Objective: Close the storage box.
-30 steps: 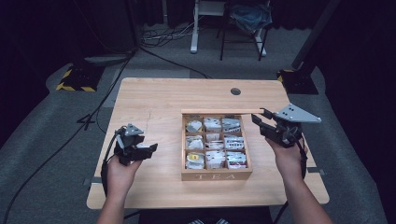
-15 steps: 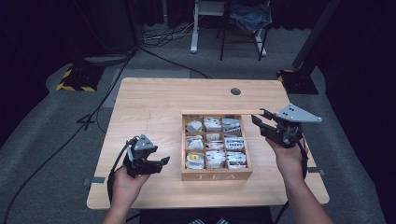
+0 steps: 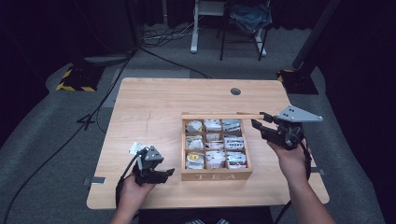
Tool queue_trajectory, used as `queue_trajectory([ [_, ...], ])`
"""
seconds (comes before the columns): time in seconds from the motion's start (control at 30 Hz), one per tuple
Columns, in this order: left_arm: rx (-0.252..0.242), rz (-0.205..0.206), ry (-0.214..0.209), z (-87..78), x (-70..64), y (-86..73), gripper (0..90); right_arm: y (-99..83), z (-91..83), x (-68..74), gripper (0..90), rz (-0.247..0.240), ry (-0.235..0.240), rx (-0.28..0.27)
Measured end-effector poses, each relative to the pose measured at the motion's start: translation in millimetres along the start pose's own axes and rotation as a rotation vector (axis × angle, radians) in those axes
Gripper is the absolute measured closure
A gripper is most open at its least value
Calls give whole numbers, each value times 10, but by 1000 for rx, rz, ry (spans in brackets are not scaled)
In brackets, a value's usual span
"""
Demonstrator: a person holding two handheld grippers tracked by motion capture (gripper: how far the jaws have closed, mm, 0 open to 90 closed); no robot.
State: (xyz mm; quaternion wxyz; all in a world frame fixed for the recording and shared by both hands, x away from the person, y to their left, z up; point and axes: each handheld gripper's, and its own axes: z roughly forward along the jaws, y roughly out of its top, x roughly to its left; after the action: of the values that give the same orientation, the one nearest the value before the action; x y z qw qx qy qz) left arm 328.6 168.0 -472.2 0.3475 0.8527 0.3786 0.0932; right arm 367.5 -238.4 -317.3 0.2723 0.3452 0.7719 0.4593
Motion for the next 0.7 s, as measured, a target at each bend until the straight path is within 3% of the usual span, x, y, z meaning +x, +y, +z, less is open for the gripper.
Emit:
queue_trajectory([
  [0.23, 49, 18, 4, 174, 1, -76, 365, -55, -31, -5, 569, -3, 43, 33],
  [0.33, 38, 29, 9, 195, -6, -84, 357, -70, -37, -10, 568, 3, 59, 52],
  [0.47, 5, 83, 35, 238, -25, -115, 325, -65, -45, 3, 567, -4, 64, 84],
  [0.57, -50, 96, 23, 263, 0, -168, 296, -61, -52, 10, 566, -8, 70, 106],
  [0.7, -49, 98, 17, 263, 6, -166, 291, -64, -54, 13, 561, -1, 83, 138],
])
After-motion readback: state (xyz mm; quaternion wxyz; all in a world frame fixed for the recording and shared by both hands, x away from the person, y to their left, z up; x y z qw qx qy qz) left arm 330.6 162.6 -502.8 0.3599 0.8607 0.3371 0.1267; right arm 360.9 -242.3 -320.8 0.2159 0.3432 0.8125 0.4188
